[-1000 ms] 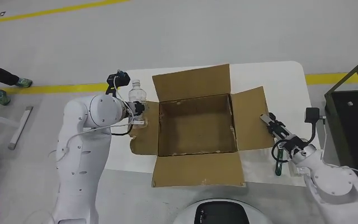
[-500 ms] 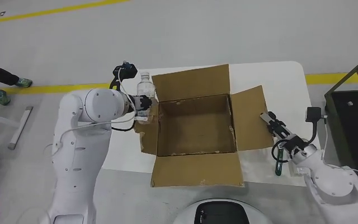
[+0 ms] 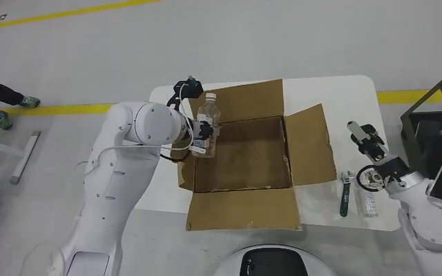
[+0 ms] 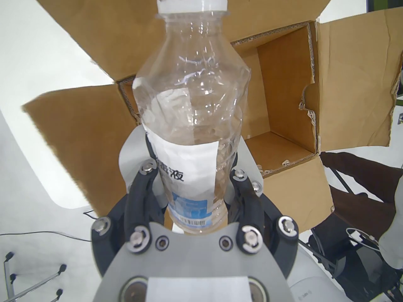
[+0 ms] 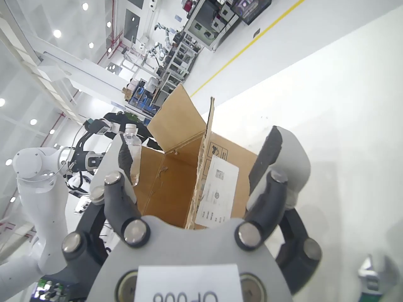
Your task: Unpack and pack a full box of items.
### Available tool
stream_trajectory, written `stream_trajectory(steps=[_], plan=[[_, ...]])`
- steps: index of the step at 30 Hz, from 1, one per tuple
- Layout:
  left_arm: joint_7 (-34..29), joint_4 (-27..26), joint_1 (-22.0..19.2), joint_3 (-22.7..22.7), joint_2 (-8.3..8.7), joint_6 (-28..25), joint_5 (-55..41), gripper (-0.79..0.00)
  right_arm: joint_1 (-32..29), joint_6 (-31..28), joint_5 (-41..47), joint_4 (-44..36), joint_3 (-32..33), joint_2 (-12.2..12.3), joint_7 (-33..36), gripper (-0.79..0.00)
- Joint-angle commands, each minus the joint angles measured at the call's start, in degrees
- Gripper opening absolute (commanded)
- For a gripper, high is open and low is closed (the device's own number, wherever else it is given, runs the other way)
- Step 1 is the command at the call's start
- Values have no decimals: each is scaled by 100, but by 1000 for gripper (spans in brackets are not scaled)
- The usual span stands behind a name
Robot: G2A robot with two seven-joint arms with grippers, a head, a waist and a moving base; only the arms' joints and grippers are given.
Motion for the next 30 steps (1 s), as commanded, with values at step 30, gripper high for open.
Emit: stream_trajectory(steps=[30], plan=[[416,251,76,871,-128,414,-1015,-785,236,-188,-1608,-666,-62,92,-34,0]])
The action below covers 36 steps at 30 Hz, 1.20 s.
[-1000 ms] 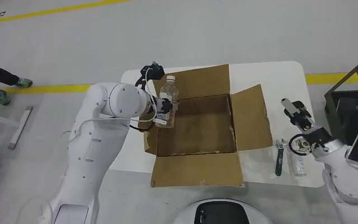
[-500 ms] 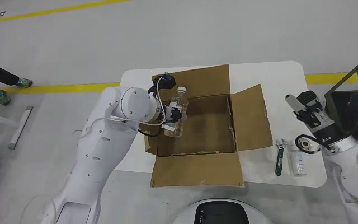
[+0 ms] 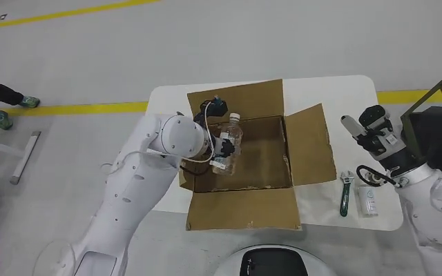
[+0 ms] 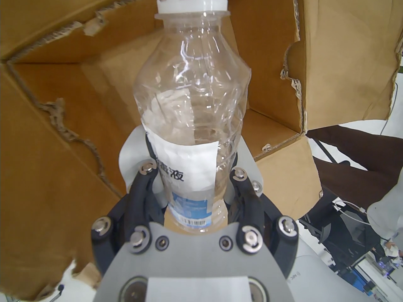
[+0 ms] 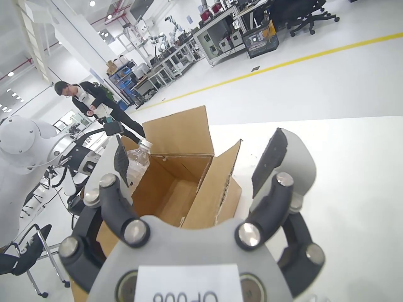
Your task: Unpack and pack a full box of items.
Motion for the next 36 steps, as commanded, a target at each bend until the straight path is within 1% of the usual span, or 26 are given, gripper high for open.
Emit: stream_trajectory(steps=[1,4,6,8,10,11,14,16,21,25,27,28,32,33,36], plan=[[121,304,-62,173,-52,118,-205,-785,-1,26,-28,-2,3,3,5,0],[380,848,-208,463,-114,377,-319,-785,-5,37,-24,-2,15,7,2,0],[535,1070,-358,737,-150,532,-156,-785,-7,48,-20,-4,19,9,1,0],[638,1224,-422,806,-200,635,-684,-785,-9,58,-31,-13,18,12,10,0],[769,1369,-540,1022,-223,766,-716,-785,-11,63,-30,-16,17,14,9,0],[815,1412,-570,1092,-230,813,-751,-785,-12,65,-28,-15,16,15,11,0],[952,1450,-748,1488,-252,950,-804,-785,-9,77,-17,-12,4,18,23,0],[983,1457,-811,1647,-259,980,-1074,-785,-1,71,-18,-5,-7,21,24,0],[1102,1622,-1061,2136,-228,1100,-1307,-785,14,52,-21,12,-53,23,3,0],[1223,1785,-1286,2576,-204,1221,-1723,-785,13,42,-44,18,-70,27,-9,0],[1295,1859,-1415,2856,-200,1293,-1956,-785,4,28,-60,17,-71,30,-10,0],[1343,1891,-1531,3093,-200,1341,-2018,-785,-4,18,-54,16,-67,31,-16,0],[1500,1976,-1884,3757,-218,1498,-2382,-785,-19,-9,-41,-9,-43,35,-48,0],[1544,1984,-1962,3857,-226,1542,-2499,-785,-25,-11,-41,-12,-41,36,-50,0],[1561,2058,-1931,3857,-252,1559,-2409,-785,-33,-28,-28,-15,-38,39,-56,0]])
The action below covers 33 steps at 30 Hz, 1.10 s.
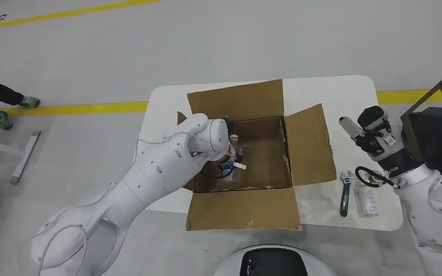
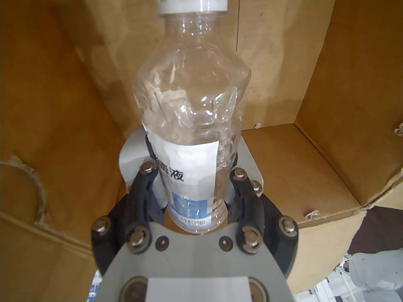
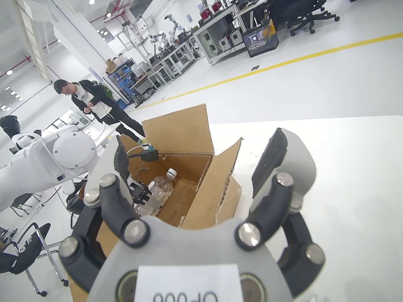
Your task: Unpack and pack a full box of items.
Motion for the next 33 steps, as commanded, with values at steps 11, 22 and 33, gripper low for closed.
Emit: stream_trajectory(steps=[11,22,33], plan=[[-189,423,193,-28,-182,-189,643,-785,-12,-37,15,-49,-18,10,-23,0],[-384,784,282,-28,-428,-384,1015,-785,-5,-50,17,-73,-26,20,-40,0],[-501,1304,328,-28,-645,-501,1189,-419,-26,-32,11,-81,-56,27,-41,0]])
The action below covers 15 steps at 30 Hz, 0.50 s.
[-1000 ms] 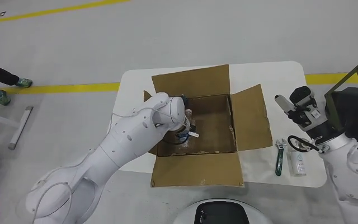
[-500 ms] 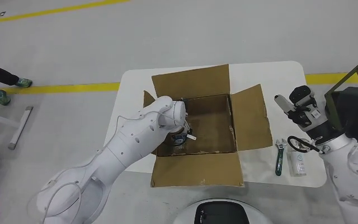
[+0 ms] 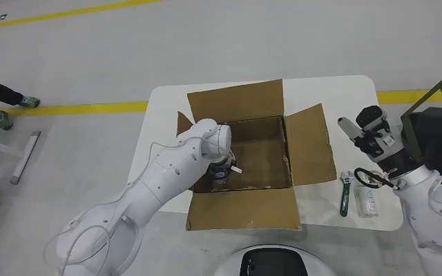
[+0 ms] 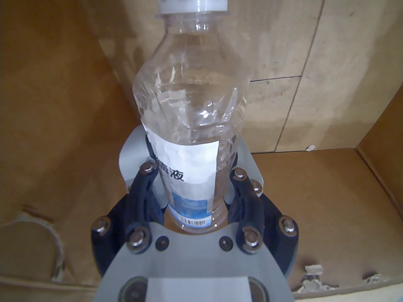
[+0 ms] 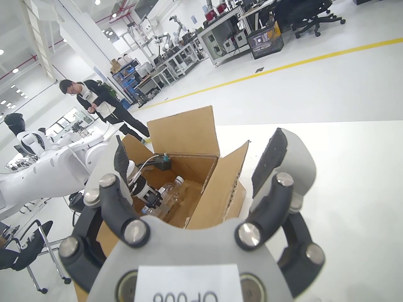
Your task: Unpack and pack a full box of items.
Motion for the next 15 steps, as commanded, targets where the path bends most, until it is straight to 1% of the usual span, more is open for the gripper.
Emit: stream_trajectory(steps=[1,2,8,13,15], plan=[[-18,112,-9,0,-41,-18,12,-188,-7,4,-12,-1,-4,2,1,0],[-31,168,-14,0,-58,-31,42,0,-11,5,-16,3,-7,3,9,0],[-109,366,-36,0,-165,-110,109,0,-57,115,-300,57,95,21,101,0],[-164,502,-57,0,-242,-164,135,0,-99,396,-836,110,311,63,463,0],[-175,533,-70,0,-270,-176,142,0,-132,630,-1104,148,397,83,758,0]])
